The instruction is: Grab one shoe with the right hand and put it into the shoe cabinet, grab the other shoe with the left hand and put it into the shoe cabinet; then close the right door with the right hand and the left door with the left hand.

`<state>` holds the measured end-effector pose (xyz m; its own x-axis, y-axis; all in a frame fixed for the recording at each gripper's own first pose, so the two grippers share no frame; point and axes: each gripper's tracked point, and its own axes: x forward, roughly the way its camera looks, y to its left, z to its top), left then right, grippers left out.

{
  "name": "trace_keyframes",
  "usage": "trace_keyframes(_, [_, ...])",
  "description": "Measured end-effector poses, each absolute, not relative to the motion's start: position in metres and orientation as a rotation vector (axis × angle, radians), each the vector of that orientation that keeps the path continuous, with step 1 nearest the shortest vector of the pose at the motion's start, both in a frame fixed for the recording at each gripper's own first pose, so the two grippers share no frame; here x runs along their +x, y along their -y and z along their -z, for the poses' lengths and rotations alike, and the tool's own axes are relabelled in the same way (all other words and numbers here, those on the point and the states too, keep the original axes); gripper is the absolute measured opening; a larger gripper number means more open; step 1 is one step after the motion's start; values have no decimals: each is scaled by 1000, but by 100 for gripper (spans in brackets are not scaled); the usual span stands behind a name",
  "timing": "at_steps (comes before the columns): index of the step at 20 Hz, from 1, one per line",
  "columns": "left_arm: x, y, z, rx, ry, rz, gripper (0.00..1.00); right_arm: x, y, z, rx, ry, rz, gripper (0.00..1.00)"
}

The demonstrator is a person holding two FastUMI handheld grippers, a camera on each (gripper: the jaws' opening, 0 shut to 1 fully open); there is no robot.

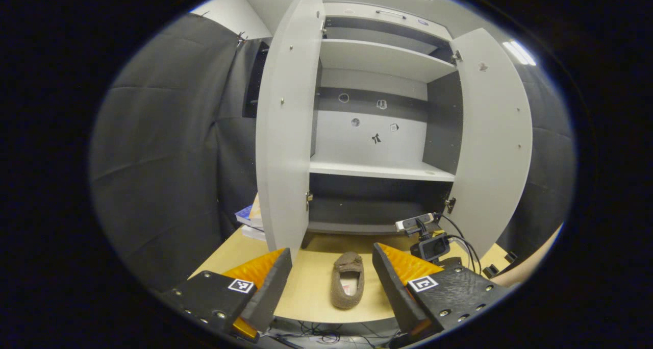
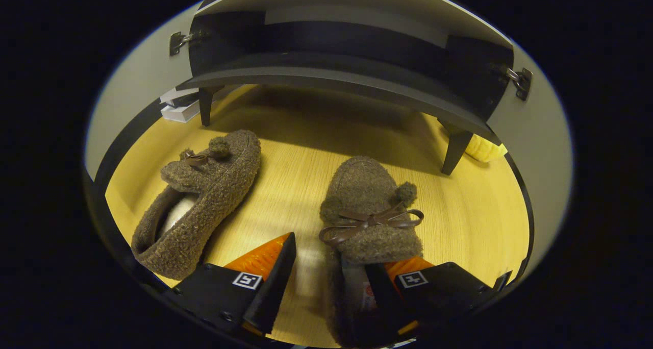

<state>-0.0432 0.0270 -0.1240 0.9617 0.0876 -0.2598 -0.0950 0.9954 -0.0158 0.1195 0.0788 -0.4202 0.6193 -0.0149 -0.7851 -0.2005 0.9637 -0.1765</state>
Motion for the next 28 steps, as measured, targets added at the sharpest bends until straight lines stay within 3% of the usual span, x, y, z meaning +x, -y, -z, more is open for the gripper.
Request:
trace_keyframes(1, [-43, -26, 124, -28, -260, -93, 86, 120, -68, 416, -302, -892, -69, 77])
trace_keyframes(3, [-43, -23, 125, -30, -259, -88, 86, 120, -69, 415, -289, -910, -81, 32])
trace_keyframes(4, [-43, -21, 124, -28, -258, -87, 86, 121, -70, 415, -284, -921, -85, 39])
trace_keyframes(5, [-44, -20, 125, -26, -256, -86, 100, 120, -74, 410, -261, -918, -99, 35])
trace_keyframes(6, [-44, -19, 125, -24, -256, -84, 100, 118, -76, 411, -253, -930, -111, 13])
trace_keyframes(7, [-44, -18, 126, -24, -258, -83, 100, 122, -74, 414, -246, -932, -127, 13])
trace_keyframes(8, [-45, -18, 128, -27, -262, -82, 100, 122, -77, 411, -214, -932, -134, 6])
trace_keyframes(18, [-54, -14, 124, -23, -243, -64, 100, 77, -72, 358, 70, -969, -154, 0])
trace_keyframes(19, [-54, -12, 123, -23, -240, -58, 93, 71, -70, 350, 72, -963, -162, 2])
trace_keyframes(22, [-52, -7, 121, -17, -231, -33, 89, 56, -71, 321, 88, -936, -189, 2])
trace_keyframes(24, [-52, -4, 119, 1, -223, -17, 96, 45, -75, 298, 110, -908, -213, 2])
trace_keyframes(28, [-50, 0, 117, 16, -220, 19, 93, 36, -89, 250, 127, -843, -252, 0])
